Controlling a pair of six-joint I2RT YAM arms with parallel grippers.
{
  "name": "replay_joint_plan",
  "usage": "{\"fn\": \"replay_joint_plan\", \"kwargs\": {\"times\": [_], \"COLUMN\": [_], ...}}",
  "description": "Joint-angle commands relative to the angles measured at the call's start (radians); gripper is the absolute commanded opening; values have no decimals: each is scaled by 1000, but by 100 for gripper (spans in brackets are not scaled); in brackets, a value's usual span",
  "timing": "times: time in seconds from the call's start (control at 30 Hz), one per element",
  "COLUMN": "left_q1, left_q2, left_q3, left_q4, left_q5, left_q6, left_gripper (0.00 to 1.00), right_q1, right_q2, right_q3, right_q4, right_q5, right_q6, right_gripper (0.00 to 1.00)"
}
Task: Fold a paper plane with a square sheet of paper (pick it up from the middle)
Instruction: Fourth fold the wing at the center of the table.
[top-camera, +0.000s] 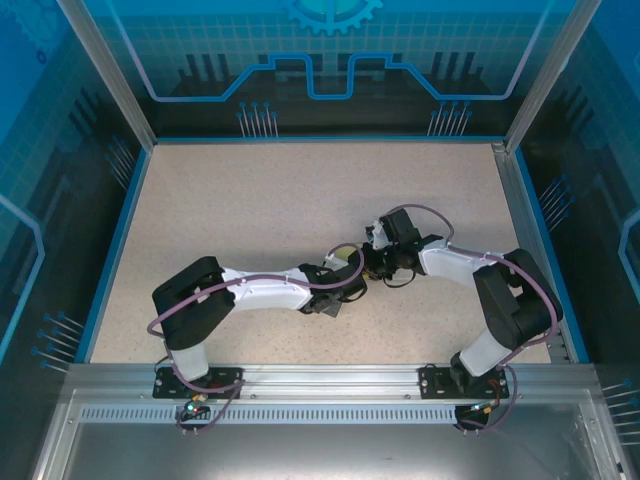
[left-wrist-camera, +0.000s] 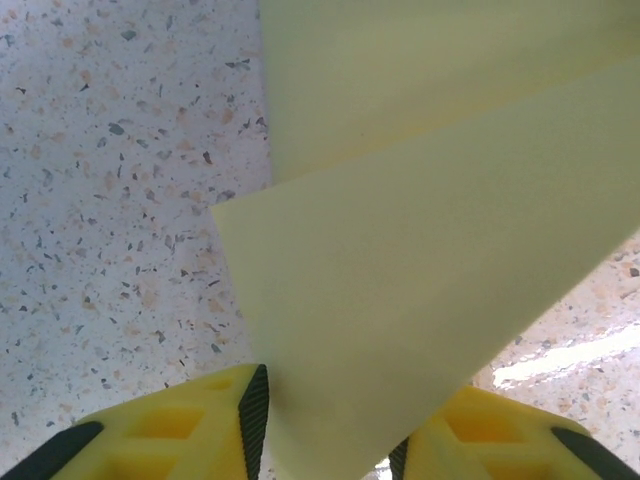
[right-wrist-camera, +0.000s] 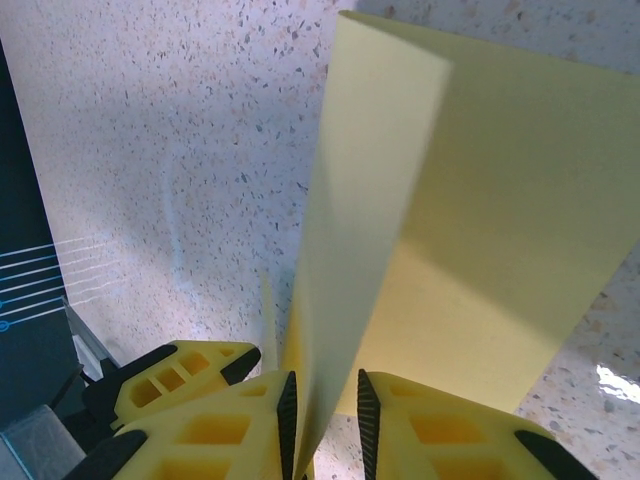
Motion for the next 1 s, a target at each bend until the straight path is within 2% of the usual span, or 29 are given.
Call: {"fn": "replay_joint_plan", "kwargs": {"times": [0.0, 0.4, 0.57, 0.77, 0.97], "left_q1": [-14, -16, -7, 53, 155], "left_q2": [17, 12, -10, -58, -125], "left_q3": [20, 10, -5, -75, -179], "left_q4": [-30, -11, 24, 128, 288], "left_q5": [-12, 8, 53, 201, 445], "left_q6": [-12, -17, -17, -29, -22], "left_gripper": [35, 16, 12, 11, 11], "right_q1": [-15, -14, -27, -74, -72], "right_q2": [-18, -24, -71, -171, -219], "right_q3": [2, -6, -15, -62, -85], "right_q4": [5, -12, -52, -88, -92], "right_q5": [-45, -29, 11, 54, 29], "right_q6": [10, 4, -13, -26, -59], "right_gripper": [25, 25, 27, 32, 35]}}
